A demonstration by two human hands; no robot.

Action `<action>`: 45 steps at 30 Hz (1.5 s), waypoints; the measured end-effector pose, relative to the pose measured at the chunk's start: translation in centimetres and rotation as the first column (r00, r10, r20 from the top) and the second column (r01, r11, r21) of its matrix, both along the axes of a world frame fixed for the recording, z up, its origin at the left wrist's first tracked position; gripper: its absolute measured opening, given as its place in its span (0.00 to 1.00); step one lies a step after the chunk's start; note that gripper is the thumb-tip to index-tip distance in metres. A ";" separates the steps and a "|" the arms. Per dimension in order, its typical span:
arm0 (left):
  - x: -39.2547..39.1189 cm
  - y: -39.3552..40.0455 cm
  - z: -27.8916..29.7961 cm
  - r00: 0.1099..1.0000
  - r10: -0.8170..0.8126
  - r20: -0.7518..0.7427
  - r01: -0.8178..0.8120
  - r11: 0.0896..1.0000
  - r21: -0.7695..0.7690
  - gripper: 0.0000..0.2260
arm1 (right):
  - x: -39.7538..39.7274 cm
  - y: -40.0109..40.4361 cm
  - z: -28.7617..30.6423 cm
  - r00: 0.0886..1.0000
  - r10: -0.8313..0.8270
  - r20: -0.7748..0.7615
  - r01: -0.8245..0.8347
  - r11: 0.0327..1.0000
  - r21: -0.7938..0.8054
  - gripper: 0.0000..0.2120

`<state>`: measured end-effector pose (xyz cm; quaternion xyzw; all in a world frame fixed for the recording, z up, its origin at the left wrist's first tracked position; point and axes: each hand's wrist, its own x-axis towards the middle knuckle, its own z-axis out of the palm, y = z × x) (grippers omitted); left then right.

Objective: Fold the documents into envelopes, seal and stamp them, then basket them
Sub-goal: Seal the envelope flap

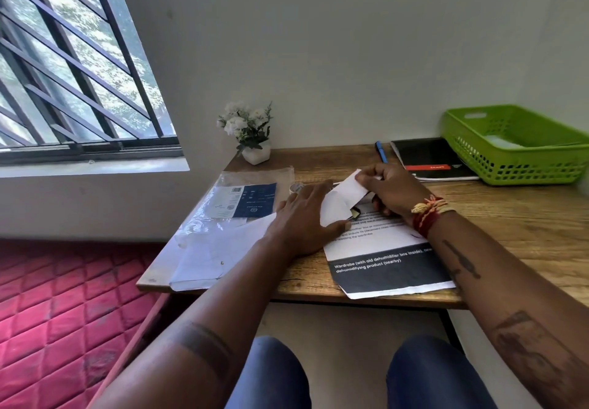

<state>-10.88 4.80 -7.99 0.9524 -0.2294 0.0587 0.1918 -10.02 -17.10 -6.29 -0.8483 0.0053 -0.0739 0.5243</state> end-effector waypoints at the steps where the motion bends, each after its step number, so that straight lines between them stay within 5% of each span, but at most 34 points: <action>1: 0.1 -0.1 0.1 1.000 0.002 -0.007 -0.002 1.000 0.005 0.40 | 0.0 0.0 0.0 0.998 -0.053 0.033 0.053 0.998 -0.019 0.05; 10: 1.1 -1.0 0.1 0.999 -0.032 0.008 0.032 0.999 -0.038 0.41 | 0.0 0.4 -0.3 0.984 0.163 0.076 -0.139 0.958 -0.252 0.02; 14: 1.3 -1.0 -0.1 0.999 -0.047 0.007 0.048 0.998 -0.045 0.41 | -0.1 0.3 -0.2 0.986 0.167 0.023 -0.164 0.980 -0.109 0.03; 19: 1.6 -1.3 -0.4 0.998 -0.066 0.015 0.067 0.997 -0.043 0.41 | 0.6 0.1 -0.4 1.000 0.008 -0.020 -0.008 1.000 0.006 0.07; 23: 2.0 -1.5 -0.6 0.997 -0.074 0.001 0.074 0.997 -0.035 0.42 | 0.4 0.1 -0.3 0.992 0.073 -0.105 -0.064 0.994 0.090 0.08; 45: 1.9 -2.0 -0.5 0.994 -0.108 0.010 0.109 0.992 -0.066 0.42 | -0.1 0.5 0.3 0.986 0.075 -0.147 -0.074 0.997 0.009 0.07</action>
